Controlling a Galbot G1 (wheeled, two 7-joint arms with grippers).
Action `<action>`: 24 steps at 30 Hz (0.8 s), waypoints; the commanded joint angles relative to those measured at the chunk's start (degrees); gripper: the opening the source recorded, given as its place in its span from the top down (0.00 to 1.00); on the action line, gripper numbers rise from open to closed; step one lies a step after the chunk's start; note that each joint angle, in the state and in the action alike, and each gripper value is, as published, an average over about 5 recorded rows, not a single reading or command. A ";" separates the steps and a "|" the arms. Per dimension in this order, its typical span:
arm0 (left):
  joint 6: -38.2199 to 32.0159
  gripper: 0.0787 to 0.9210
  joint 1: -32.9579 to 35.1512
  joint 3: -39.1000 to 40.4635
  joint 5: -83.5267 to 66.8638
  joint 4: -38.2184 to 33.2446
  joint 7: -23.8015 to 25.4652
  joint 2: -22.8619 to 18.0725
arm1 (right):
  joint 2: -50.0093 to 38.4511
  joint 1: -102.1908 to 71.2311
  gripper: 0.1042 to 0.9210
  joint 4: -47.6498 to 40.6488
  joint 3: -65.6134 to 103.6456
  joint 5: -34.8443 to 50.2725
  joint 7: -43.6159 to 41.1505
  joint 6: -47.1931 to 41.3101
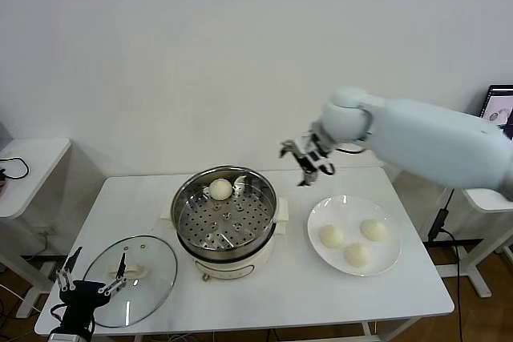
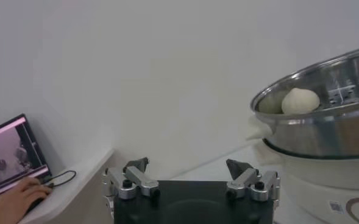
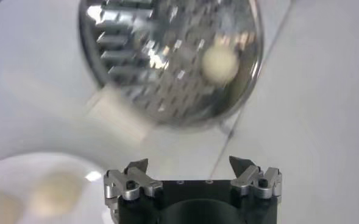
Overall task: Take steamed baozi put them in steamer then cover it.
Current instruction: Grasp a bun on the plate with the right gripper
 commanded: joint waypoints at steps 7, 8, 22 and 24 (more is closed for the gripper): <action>0.44 0.12 -0.07 0.05 0.06 -0.26 0.25 -0.15 | -12.88 -17.26 0.12 5.38 6.94 -6.12 -0.55 -6.20; 0.46 0.12 -0.06 0.03 0.12 -0.23 0.27 -0.18 | -12.25 -18.52 0.12 4.76 7.71 -6.65 -0.55 -6.32; 1.04 0.12 -1.16 0.07 0.70 0.27 0.61 -1.10 | -1.32 -26.35 0.12 -5.70 11.97 -10.64 -1.34 -7.46; 0.97 0.12 -1.23 0.09 0.89 0.66 0.58 -0.99 | -0.30 -27.22 0.12 -7.23 12.60 -11.03 -1.35 -7.37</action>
